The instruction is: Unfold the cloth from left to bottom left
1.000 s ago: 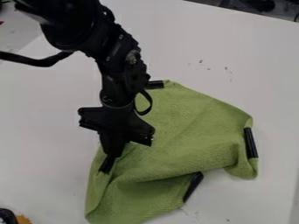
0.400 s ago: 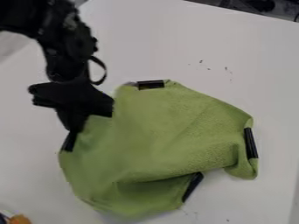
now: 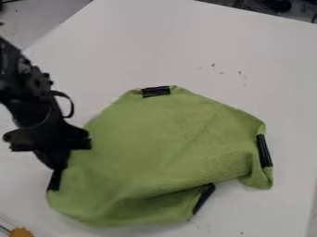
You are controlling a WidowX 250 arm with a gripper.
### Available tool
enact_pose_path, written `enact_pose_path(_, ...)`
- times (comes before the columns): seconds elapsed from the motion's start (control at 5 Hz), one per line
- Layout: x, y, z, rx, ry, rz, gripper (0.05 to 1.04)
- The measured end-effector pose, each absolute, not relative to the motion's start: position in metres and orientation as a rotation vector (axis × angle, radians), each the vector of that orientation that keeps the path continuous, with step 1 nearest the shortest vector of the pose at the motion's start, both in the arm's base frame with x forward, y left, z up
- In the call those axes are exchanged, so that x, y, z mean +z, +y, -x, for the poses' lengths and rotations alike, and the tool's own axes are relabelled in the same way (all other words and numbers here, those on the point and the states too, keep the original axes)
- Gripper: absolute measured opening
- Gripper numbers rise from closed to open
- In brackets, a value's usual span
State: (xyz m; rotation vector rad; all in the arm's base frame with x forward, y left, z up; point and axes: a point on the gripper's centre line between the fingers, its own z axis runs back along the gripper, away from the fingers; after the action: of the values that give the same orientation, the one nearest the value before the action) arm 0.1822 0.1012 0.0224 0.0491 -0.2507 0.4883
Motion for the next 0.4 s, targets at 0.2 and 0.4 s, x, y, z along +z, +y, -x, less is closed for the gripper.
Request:
enact_pose_path(0.2,0.0194,0.1081,-0.1769,0.510,-0.255,-0.064,0.093)
enact_pose_path(0.4,0.0215,0.1106,-0.1680,0.514,-0.208,-0.095,0.260)
